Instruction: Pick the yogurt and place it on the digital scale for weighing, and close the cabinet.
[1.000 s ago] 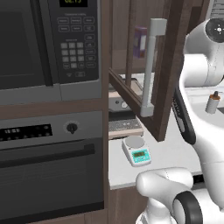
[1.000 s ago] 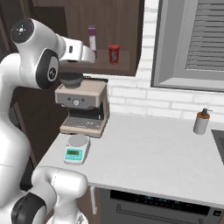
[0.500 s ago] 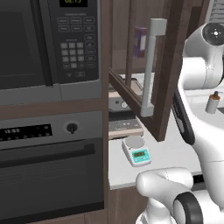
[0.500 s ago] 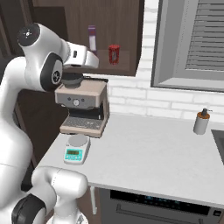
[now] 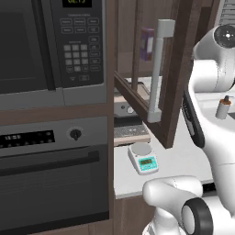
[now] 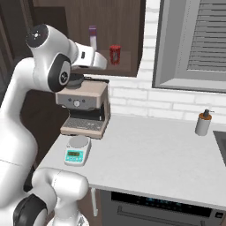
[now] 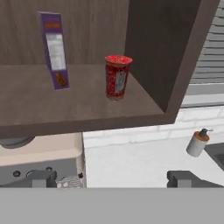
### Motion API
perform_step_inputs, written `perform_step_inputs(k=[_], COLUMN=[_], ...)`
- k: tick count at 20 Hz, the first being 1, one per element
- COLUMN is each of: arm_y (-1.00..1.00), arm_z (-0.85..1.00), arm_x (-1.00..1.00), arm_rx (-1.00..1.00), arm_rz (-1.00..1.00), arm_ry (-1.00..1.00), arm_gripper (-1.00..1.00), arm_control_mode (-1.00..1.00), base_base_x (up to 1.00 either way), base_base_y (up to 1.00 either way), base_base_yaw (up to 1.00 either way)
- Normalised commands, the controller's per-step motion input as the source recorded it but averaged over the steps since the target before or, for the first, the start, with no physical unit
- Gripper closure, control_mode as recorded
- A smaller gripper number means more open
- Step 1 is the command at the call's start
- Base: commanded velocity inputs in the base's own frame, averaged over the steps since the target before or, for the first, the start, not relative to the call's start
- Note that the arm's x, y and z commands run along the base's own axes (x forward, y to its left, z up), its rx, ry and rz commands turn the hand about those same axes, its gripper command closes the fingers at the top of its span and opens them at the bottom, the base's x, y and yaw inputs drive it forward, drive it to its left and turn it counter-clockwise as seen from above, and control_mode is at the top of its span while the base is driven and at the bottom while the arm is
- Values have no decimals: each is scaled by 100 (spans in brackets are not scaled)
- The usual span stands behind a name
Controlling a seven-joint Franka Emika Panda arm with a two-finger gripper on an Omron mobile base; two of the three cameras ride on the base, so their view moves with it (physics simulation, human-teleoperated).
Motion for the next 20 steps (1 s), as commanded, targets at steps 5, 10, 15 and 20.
perform_step_inputs(k=[5,10,15,20], arm_y=[-1,0,0,0], arm_z=[0,0,0,0], arm_x=[29,45,41,33], arm_rx=[0,0,0,0], arm_rz=[-1,0,0,0], arm_ry=[0,0,0,0], arm_gripper=[-100,-100,-100,-100], arm_control_mode=[-100,-100,-100,-100], base_base_x=[0,0,0,0], base_base_y=[0,0,0,0], base_base_yaw=[0,0,0,0])
